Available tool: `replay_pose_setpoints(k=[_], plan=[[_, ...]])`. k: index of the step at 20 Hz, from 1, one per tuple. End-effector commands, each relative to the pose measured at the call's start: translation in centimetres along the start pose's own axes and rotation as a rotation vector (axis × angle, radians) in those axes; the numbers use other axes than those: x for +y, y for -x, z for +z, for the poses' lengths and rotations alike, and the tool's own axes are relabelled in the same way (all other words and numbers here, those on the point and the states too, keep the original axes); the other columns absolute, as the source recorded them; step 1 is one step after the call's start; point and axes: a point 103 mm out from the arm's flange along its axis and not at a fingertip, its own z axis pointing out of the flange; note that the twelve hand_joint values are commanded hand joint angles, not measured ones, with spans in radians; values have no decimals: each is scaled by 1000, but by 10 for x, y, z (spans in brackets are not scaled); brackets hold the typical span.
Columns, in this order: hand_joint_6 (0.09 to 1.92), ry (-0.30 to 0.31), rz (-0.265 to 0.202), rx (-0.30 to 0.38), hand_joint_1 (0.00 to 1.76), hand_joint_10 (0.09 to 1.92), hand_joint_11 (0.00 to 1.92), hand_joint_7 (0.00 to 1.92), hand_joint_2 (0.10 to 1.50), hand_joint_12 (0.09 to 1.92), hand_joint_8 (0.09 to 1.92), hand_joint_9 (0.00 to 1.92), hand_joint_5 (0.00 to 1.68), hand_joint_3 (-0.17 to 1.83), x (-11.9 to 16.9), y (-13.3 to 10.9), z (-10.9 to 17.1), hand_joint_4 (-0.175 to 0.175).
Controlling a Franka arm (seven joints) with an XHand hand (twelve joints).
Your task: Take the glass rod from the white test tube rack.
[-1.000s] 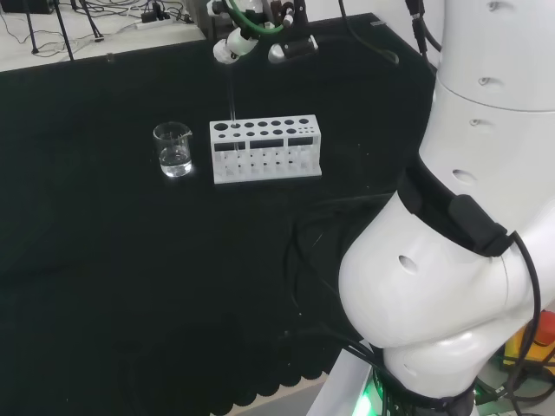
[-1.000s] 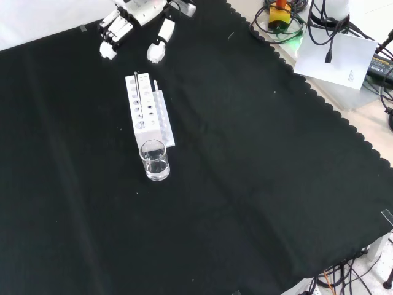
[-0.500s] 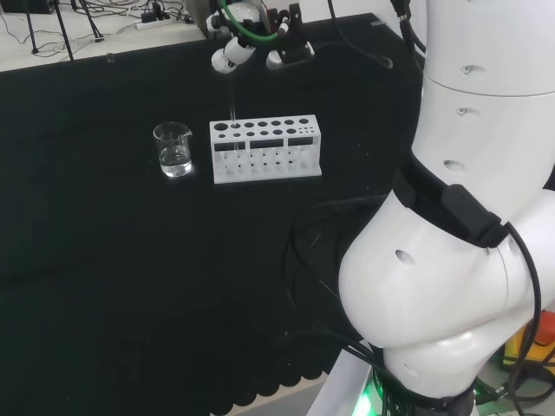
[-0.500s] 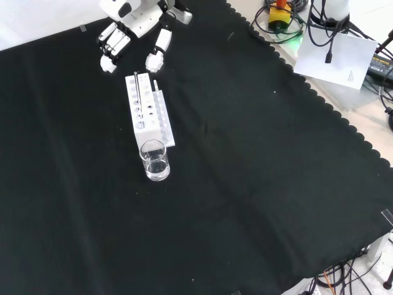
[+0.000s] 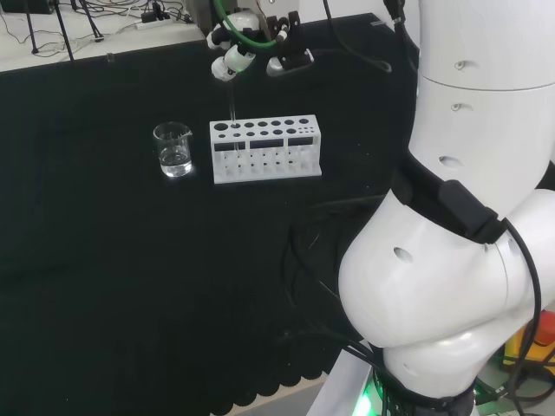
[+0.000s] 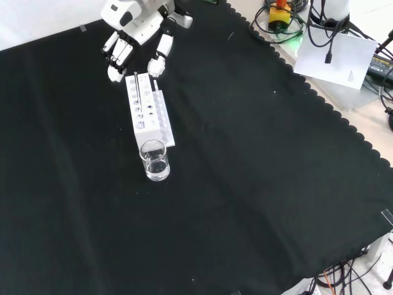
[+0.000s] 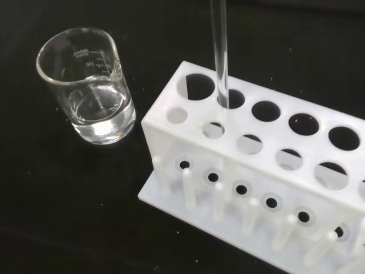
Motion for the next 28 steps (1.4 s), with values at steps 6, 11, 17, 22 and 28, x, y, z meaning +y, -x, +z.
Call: replay_pose_setpoints(k=[6, 11, 17, 22, 28], plan=[[382, 21, -29, -3, 613, 929, 445, 586, 1249, 1370, 962, 812, 355, -175, 1, 6, 5, -160], [706, 26, -32, -4, 643, 966, 535, 655, 1251, 1348, 987, 872, 376, -175, 3, 7, 6, -128], [838, 43, -45, -17, 687, 954, 766, 768, 1255, 1295, 1005, 1013, 431, -175, 5, 5, 9, -119], [860, 30, -43, -30, 705, 957, 857, 788, 1257, 1276, 1011, 1065, 446, -175, 9, 4, 12, -121], [885, 22, -42, -59, 752, 978, 985, 824, 1254, 1245, 1004, 1131, 481, -175, 15, 3, 15, -128]])
